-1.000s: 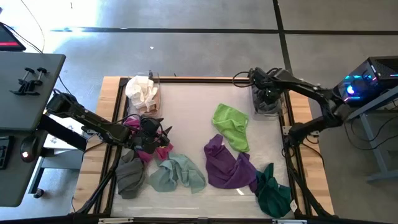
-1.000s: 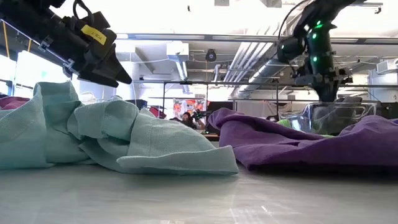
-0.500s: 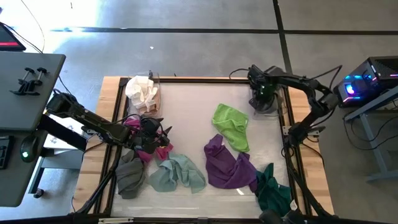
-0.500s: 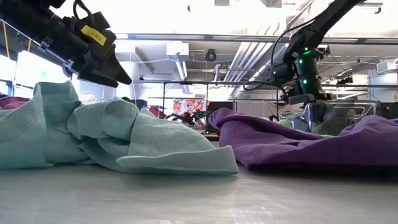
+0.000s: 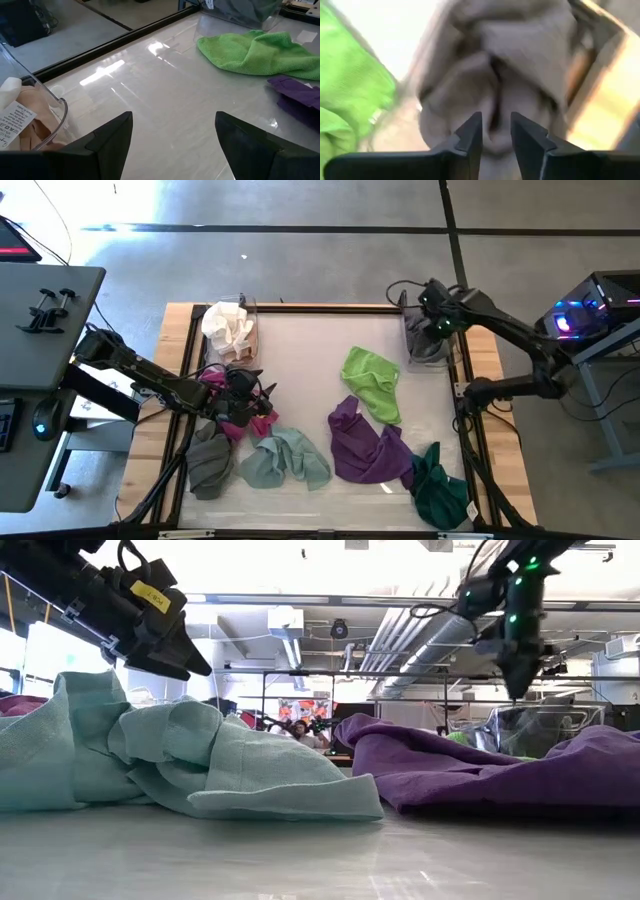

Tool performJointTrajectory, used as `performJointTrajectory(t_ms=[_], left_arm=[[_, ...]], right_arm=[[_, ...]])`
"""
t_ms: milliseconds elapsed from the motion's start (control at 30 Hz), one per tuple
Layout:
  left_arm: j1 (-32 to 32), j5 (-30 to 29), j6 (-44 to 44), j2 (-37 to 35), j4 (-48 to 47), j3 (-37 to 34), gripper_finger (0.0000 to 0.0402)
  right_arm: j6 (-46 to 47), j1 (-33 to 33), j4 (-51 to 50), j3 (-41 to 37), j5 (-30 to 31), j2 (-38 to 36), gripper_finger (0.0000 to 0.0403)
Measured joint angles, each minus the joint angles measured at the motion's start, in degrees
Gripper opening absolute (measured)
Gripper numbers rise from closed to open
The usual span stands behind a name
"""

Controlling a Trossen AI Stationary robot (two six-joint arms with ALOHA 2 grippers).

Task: Sort towels by color in basket
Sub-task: Put the top gray towel into the right transparent bin

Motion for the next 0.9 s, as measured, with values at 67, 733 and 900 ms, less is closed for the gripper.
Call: performJointTrajectory(t_ms=[67, 733, 900], left_arm=[[0.0, 0.0, 0.0, 0.0, 0.0, 0.0, 0.0273], [0.0, -0.3, 0.6, 0.0, 0.2, 0.0, 0.0273], [0.0, -0.2, 0.6, 0.0, 0.2, 0.0, 0.0273]], right_arm=[[3.5, 1.2, -3.9, -0.1, 3.8, -1.0, 0.0095], [-5.3, 1.0, 12.5, -14.3, 1.0, 8.6, 0.0018], [-6.2, 0.6, 7.3, -8.8, 0.2, 6.7, 0.0064]])
